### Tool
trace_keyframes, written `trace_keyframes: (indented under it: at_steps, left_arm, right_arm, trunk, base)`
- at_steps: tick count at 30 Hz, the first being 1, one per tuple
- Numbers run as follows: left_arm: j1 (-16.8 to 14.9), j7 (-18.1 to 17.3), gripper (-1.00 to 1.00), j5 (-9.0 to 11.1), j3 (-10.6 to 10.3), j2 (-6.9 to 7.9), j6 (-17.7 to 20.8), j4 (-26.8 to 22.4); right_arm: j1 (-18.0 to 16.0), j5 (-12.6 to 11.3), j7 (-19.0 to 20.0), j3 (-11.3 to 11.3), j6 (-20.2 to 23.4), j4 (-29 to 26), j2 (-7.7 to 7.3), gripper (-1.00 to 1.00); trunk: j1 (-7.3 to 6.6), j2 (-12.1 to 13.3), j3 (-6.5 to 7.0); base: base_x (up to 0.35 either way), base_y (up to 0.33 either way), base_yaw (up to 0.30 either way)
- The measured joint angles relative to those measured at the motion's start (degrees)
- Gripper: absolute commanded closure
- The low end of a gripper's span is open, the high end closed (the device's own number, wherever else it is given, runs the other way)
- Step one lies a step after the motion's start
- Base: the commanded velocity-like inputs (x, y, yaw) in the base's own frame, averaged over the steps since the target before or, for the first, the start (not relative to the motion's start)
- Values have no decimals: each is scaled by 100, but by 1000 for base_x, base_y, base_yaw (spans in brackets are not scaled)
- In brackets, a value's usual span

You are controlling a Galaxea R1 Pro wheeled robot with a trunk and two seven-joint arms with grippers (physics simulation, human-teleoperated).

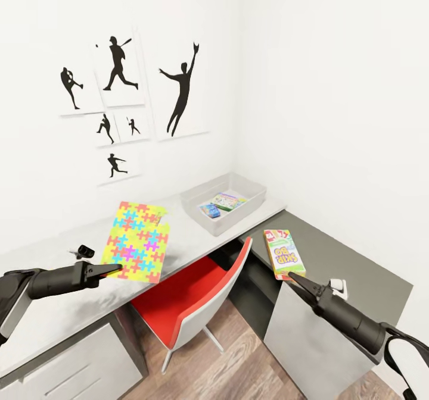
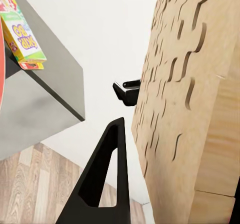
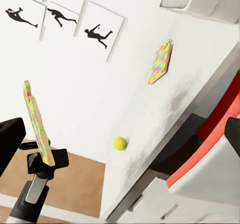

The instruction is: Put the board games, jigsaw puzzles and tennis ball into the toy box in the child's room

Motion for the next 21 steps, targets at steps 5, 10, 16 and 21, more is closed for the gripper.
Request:
trace_keyframes:
  at_steps: [5,10,16,21]
  left_arm:
    - [1,0,100,-8,0,2,0,0]
    - [-5,0,100,-10,2,6,0,0]
    - [-14,0,100,-16,-7,3,0,0]
    - [-18,0,100,-10,-1,10,0,0]
  right_arm:
    - [7,-5,3,-37,151,0,9,-100]
    - [29,-5,21,-36,155,0,52,-100]
    - [60,-3,98,-45,139,0,58,-100]
    - [72,-3,129,-40,136,0,60,-100]
  trunk:
    - [-110,201,90]
    - [-220,402,180]
    - [-352,643,302]
    - [-462,844,433]
  base:
    - [0,0,0]
    - [0,0,0]
    - [0,0,0]
    - [0,0,0]
